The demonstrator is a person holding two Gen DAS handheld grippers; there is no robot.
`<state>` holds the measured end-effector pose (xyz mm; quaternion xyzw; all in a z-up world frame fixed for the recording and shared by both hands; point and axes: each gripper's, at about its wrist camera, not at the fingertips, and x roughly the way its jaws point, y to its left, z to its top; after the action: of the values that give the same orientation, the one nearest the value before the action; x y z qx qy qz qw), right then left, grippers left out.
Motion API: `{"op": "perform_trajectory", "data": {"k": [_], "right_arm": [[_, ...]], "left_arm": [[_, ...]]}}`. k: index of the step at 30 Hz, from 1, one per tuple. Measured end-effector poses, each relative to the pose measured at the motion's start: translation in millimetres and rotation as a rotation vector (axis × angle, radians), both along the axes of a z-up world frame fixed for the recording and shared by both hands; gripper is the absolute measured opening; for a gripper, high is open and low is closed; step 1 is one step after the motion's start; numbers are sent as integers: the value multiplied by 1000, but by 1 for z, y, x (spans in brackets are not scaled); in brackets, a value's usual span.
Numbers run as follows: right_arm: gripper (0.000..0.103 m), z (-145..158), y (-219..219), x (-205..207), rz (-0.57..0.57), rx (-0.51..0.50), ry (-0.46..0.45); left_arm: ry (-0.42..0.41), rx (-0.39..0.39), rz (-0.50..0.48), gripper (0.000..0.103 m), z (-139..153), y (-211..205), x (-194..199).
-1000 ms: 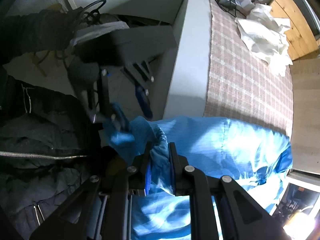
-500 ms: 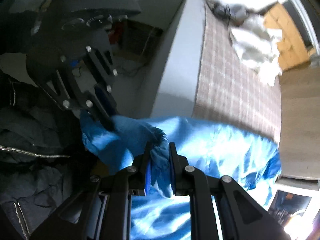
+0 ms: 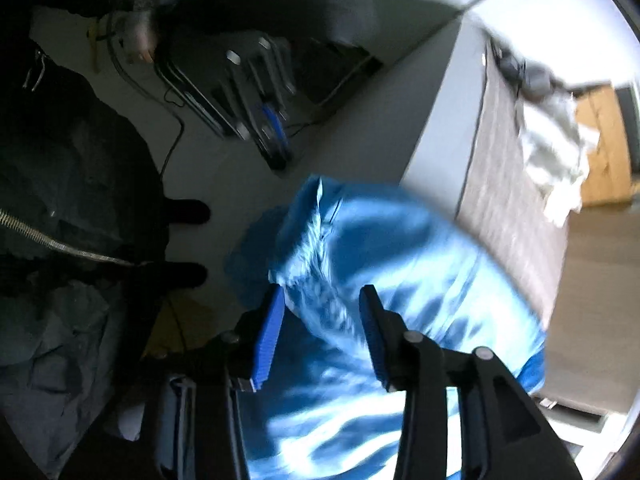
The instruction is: Fold clothes
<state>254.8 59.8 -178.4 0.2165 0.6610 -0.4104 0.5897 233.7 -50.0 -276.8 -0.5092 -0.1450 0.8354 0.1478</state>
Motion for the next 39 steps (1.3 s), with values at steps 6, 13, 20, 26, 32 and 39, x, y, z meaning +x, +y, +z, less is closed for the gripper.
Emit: {"op": "perform_trajectory", "data": {"k": [6, 13, 20, 26, 32, 39], "right_arm": [[39, 25, -28, -47, -336, -68, -279], [39, -31, -24, -52, -542, 44, -343], [39, 38, 10, -122, -828, -78, -468], [45, 110, 31, -241, -1107, -365, -522], [45, 97, 31, -356, -1205, -415, -432], [45, 19, -6, -470, -1182, -315, -487]], "left_arm": [[89, -16, -1, 9, 26, -19, -16], [106, 89, -75, 13, 24, 1, -54], [74, -32, -192, 13, 45, 23, -52], [196, -95, -203, 19, 99, 34, -93], [161, -183, -197, 20, 92, 56, -148], [-11, -225, -76, 21, 59, 63, -175]]}}
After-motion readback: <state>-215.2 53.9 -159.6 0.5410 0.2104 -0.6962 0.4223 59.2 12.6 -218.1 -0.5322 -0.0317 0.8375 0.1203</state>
